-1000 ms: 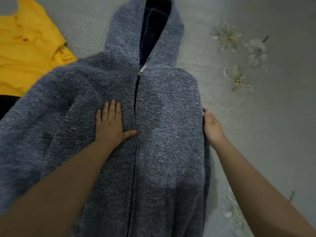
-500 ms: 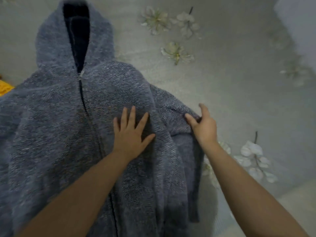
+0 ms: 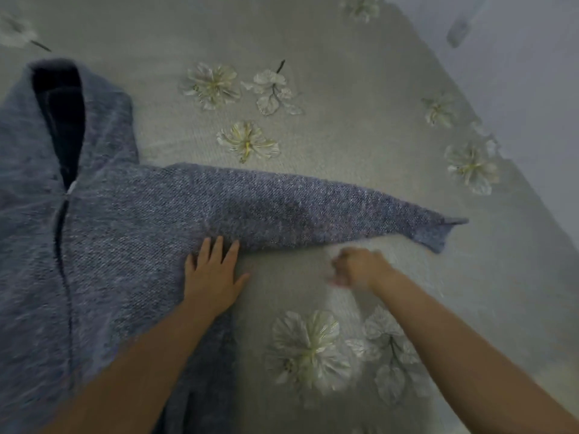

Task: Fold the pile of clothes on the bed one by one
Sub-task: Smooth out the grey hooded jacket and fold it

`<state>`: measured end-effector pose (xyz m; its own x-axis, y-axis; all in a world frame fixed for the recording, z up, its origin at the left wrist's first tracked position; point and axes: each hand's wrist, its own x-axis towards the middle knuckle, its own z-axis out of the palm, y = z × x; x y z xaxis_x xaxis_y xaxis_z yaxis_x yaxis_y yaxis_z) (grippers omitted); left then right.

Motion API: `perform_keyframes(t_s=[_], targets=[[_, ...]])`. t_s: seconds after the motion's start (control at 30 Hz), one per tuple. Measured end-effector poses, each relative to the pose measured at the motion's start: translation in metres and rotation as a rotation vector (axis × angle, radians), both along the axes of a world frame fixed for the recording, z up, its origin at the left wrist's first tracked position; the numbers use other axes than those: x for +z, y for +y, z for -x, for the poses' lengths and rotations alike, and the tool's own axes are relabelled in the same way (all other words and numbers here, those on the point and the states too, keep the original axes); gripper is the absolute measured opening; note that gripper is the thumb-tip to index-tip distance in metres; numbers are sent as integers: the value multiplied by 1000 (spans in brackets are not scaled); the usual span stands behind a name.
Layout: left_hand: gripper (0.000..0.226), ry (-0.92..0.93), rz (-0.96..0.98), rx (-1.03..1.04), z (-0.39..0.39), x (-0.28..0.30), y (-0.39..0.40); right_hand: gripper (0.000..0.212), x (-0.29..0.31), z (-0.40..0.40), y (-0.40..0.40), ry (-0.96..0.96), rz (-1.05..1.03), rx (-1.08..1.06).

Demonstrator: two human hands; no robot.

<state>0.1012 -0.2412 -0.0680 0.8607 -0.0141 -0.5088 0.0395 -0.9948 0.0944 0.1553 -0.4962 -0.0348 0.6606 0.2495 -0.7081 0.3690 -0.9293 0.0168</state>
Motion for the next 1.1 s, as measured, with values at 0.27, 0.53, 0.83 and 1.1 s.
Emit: perform_keyframes(t_s=[0.27, 0.53, 0.83, 1.1], targets=[[60, -164, 26, 84, -34, -4, -36, 41, -9, -31, -65, -877, -704, -246], [60, -151, 66, 75, -71, -16, -77, 61, -39, -96, -117, -344, -193, -355], [64, -169, 172, -3, -104, -22, -134, 62, 13, -124, -179, -1007, -346, -318], [70, 34, 30, -134, -97, -44, -157, 62, -56, -61, -197, -390, -2, -575]])
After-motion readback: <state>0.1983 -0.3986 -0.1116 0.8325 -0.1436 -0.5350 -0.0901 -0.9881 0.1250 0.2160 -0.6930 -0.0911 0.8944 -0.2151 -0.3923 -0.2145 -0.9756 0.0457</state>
